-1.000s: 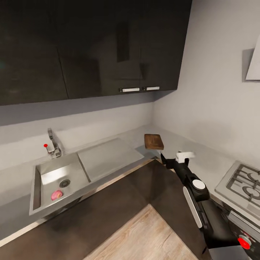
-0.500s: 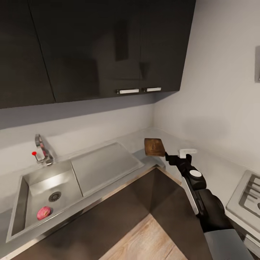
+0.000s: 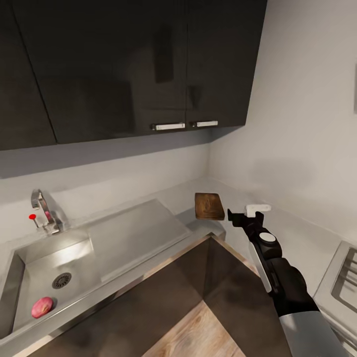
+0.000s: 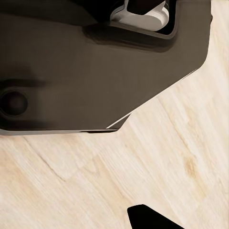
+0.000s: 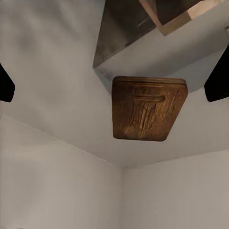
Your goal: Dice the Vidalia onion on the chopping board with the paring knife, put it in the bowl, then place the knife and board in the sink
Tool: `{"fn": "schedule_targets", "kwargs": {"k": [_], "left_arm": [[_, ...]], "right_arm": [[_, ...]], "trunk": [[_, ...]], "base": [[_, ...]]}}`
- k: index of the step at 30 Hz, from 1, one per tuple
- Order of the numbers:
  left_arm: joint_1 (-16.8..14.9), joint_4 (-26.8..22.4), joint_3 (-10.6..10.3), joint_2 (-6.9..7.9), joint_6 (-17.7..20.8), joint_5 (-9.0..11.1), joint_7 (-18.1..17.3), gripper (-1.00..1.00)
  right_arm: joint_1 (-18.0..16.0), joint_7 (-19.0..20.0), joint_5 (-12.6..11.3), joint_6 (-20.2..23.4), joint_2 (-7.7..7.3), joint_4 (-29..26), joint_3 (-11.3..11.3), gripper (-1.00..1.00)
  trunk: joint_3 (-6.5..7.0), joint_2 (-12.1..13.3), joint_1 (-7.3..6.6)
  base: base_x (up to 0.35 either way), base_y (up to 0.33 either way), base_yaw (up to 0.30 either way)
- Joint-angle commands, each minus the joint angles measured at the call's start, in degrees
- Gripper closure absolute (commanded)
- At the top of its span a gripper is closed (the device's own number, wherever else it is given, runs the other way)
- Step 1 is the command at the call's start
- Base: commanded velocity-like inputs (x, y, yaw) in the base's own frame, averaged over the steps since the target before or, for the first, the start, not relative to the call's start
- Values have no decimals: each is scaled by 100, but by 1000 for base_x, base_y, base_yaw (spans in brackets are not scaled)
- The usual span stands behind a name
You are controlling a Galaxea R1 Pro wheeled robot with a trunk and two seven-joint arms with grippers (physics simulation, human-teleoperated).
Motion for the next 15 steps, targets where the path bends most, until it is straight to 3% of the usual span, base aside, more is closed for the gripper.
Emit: {"fn": "schedule_targets", "kwargs": {"k": [1,9,15], "left_arm": [[1,-8,-1,0,-8,7,1,-100],[1,-8,-1,0,-6,7,1,-100],[0,-8,-1,0,-6,7,1,-100]], "right_arm": [[-5,-46,-15,19,-4,-7,21,-100],[-5,-46,-15,-12,130,-6,36,-100],[-5,-31,-15,26,147,-6,55,-100]], "trunk": [[-12,-12,4],[-12,-12,4],[-12,-12,4]], "base": [[49,-3,0],[240,-1,0],[180,0,0]]}}
